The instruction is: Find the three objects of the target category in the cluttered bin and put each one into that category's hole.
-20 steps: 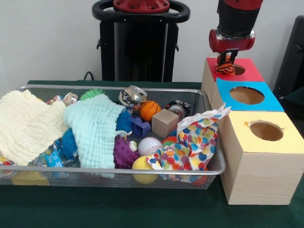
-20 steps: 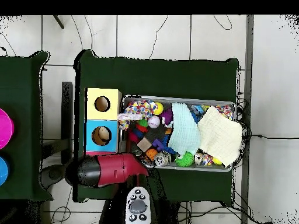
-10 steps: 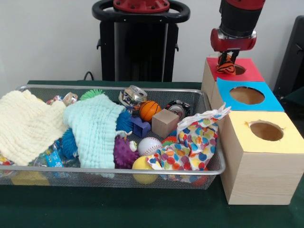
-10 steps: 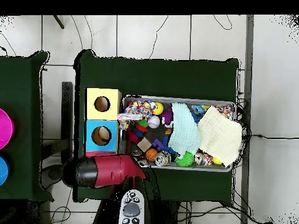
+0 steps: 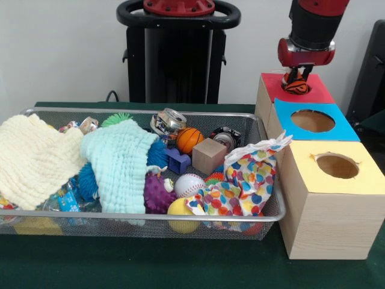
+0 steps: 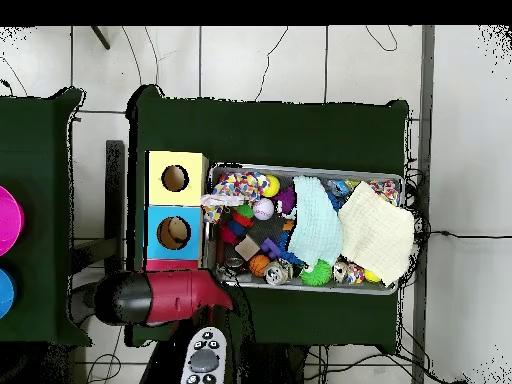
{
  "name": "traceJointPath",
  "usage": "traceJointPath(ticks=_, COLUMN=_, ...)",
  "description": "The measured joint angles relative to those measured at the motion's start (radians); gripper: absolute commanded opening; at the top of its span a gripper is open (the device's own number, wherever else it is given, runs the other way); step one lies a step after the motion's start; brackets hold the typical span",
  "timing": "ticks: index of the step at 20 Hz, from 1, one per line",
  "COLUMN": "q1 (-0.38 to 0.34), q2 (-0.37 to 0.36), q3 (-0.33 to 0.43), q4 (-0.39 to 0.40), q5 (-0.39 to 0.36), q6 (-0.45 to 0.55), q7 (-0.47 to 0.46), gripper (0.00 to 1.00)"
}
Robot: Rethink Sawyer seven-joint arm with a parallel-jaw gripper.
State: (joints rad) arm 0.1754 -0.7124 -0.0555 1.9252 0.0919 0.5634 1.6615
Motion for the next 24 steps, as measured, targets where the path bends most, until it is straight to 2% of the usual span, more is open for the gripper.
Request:
traceJointPath(ticks=10, q1=0.023, q2=0.044, q3=-0.013, q4=-0.022, q5=0.044, q6=-0.012, q7=0.0, gripper=0.0)
traceJointPath(ticks=24, q1=0.027, q2=0.094, q3=-0.02, q4=-0.031, q5=0.059, q6=-0.032, q7=0.0, gripper=0.0)
